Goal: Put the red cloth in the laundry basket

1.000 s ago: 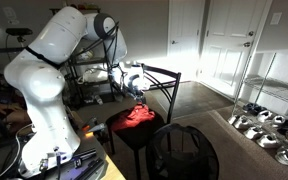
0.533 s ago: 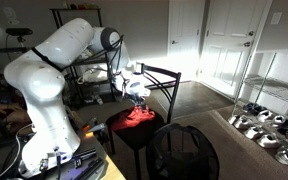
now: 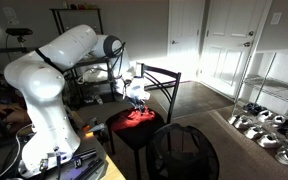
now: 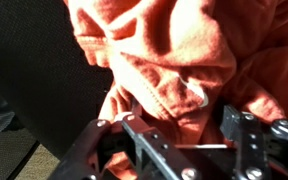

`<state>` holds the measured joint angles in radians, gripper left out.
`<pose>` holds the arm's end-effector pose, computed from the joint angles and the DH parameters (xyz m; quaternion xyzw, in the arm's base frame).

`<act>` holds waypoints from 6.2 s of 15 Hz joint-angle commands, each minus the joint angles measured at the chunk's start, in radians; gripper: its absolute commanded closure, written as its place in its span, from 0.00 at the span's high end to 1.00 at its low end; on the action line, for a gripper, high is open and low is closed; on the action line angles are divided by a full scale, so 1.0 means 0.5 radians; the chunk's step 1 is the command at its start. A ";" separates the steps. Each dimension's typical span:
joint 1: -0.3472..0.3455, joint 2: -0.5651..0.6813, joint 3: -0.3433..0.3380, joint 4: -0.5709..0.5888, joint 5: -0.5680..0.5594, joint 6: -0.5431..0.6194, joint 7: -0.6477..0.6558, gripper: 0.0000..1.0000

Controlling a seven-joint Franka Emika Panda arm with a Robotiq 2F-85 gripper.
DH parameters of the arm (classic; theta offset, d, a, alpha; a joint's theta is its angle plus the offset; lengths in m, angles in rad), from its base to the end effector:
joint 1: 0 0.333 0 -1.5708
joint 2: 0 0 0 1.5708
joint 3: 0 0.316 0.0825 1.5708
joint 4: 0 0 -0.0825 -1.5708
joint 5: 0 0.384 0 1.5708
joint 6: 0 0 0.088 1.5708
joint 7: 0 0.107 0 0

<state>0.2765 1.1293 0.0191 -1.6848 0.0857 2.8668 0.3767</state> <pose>0.5906 0.1747 -0.0459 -0.9956 0.0870 -0.0177 0.0286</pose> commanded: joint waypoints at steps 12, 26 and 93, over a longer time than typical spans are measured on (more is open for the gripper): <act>-0.263 -0.403 0.194 -0.578 0.074 0.333 -0.230 0.07; -0.495 -0.754 0.332 -1.226 0.301 1.173 -0.106 0.06; -1.412 -1.990 0.230 -1.698 0.550 1.171 0.021 0.06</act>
<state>-0.5122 0.1609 0.1710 -2.4715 0.3035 3.4525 0.4370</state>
